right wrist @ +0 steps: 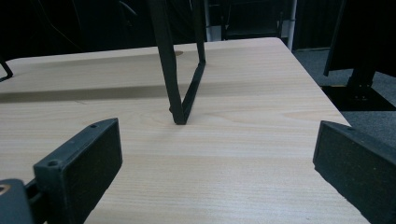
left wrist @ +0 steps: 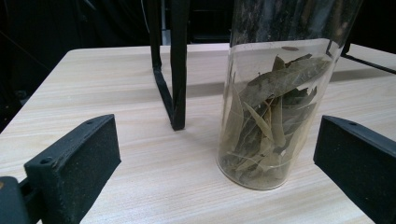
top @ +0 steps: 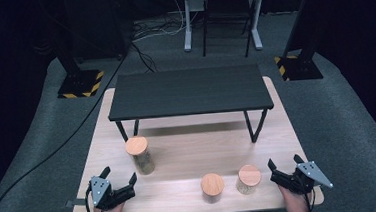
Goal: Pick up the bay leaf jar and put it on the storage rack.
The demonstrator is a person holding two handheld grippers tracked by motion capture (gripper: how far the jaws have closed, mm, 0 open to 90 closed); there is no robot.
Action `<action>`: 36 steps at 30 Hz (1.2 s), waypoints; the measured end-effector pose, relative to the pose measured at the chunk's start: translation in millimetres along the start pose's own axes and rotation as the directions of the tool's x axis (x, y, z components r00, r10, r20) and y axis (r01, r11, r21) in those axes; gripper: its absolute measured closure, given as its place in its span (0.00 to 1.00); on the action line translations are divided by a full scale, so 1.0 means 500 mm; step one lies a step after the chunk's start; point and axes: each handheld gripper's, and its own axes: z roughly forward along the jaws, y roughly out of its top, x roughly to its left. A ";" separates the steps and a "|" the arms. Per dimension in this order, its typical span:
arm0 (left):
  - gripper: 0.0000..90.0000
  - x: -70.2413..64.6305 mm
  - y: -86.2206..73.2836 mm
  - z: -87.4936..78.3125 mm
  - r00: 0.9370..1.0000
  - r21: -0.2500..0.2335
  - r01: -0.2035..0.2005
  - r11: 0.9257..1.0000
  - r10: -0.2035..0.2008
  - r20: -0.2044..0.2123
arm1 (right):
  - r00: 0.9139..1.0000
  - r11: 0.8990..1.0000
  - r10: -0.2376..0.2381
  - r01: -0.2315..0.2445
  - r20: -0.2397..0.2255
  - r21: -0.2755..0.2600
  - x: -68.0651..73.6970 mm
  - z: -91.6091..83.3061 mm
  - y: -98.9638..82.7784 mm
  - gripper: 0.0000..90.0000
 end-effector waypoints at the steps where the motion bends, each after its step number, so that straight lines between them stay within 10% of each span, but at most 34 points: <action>1: 0.00 0.000 0.000 0.000 1.000 0.000 -0.001 1.000 0.001 -0.001 | 1.000 1.000 0.001 -0.001 0.000 0.000 0.000 0.000 0.000 0.01; 36: 0.00 -0.024 0.053 -0.009 0.998 -0.016 -0.045 0.999 0.045 0.033 | 1.000 1.000 -0.012 0.012 0.011 0.008 0.004 0.004 0.001 0.01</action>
